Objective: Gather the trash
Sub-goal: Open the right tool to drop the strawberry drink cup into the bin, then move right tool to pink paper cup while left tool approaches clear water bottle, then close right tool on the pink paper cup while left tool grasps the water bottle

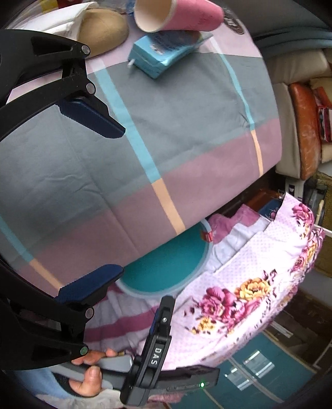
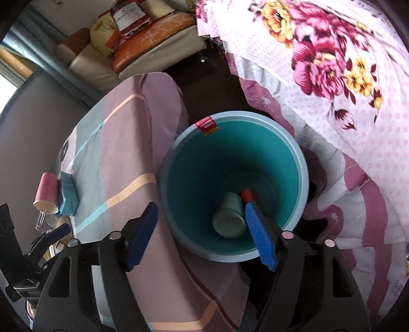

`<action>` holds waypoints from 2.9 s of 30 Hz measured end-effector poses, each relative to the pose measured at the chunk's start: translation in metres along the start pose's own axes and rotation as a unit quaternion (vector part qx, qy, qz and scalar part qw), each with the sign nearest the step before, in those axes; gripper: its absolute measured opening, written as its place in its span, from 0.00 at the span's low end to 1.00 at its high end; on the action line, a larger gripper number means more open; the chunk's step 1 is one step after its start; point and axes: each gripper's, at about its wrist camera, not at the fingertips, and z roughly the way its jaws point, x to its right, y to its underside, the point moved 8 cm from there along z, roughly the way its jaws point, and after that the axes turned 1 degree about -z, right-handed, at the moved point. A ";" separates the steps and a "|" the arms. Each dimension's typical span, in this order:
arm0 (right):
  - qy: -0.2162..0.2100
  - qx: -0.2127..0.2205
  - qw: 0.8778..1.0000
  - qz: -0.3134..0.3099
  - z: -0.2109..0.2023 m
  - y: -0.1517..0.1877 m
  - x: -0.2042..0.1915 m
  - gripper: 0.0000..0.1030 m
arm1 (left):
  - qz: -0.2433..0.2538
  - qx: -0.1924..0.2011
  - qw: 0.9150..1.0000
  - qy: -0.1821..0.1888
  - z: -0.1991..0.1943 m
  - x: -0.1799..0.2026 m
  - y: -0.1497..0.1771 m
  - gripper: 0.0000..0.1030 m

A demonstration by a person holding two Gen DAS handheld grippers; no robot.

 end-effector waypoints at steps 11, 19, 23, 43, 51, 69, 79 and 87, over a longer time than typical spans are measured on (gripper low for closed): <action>-0.001 -0.011 0.998 -0.057 -0.005 0.007 -0.072 0.74 | -0.026 0.019 0.997 -0.071 -0.041 -0.060 0.021 0.96; -0.002 -0.040 0.990 -0.137 0.011 0.010 -0.166 0.74 | -0.073 0.060 0.992 -0.082 -0.101 -0.132 0.030 0.96; -0.008 -0.051 0.981 -0.185 0.018 0.007 -0.222 0.74 | -0.077 0.075 0.988 -0.107 -0.126 -0.171 0.035 0.96; -0.020 -0.130 0.953 -0.275 0.095 -0.002 -0.391 0.74 | -0.146 0.106 0.976 -0.121 -0.161 -0.296 0.030 0.96; -0.017 -0.158 0.949 -0.271 0.124 0.004 -0.398 0.74 | -0.153 0.089 0.978 -0.108 -0.147 -0.303 0.032 0.96; -0.051 -0.098 0.961 -0.254 0.078 -0.010 -0.366 0.57 | -0.118 0.042 0.990 -0.070 -0.111 -0.265 -0.002 0.96; -0.051 -0.077 0.968 -0.235 0.064 -0.015 -0.326 0.58 | -0.109 -0.011 0.990 -0.089 -0.073 -0.254 -0.010 0.96; -0.063 -0.080 0.973 -0.209 0.063 -0.015 -0.298 0.58 | -0.086 -0.014 0.985 -0.147 -0.061 -0.253 -0.020 0.82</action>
